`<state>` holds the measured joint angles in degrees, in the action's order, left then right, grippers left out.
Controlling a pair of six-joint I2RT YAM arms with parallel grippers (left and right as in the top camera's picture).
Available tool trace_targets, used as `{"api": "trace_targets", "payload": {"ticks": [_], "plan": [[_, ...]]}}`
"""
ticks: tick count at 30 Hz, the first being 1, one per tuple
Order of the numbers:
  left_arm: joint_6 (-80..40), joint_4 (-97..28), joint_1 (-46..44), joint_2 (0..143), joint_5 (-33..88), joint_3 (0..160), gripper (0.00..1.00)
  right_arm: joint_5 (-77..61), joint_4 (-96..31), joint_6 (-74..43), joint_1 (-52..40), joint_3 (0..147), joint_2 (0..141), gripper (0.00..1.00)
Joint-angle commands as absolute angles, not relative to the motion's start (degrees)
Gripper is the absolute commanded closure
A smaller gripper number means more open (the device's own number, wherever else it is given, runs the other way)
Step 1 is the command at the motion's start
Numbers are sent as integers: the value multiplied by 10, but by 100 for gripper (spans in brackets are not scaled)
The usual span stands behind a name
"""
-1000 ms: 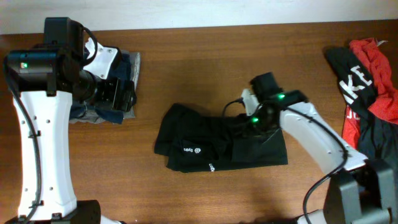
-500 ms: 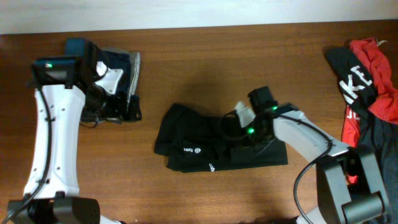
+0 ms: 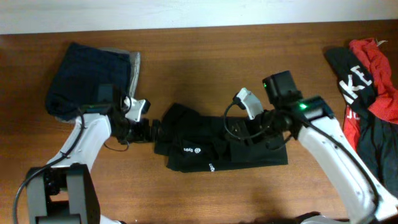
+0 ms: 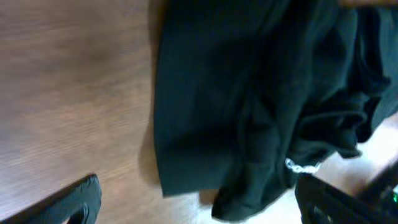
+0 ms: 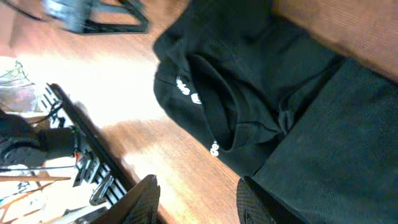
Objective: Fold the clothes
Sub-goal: 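Press the folded black shirt into a compact bundle with both grippers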
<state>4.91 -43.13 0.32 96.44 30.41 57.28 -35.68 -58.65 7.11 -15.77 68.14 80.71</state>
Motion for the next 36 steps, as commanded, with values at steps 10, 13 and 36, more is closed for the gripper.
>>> {"api": "trace_targets", "payload": {"ticks": [10,13,36], "plan": [[-13,-269,-71,1017,394,492,1,-338,-611,97,-156,689,753,55],[-45,-231,-92,1040,427,492,1,-338,-617,103,-156,689,753,55],[-41,-193,-82,1050,535,510,99,-294,-643,105,-156,689,753,60]]}}
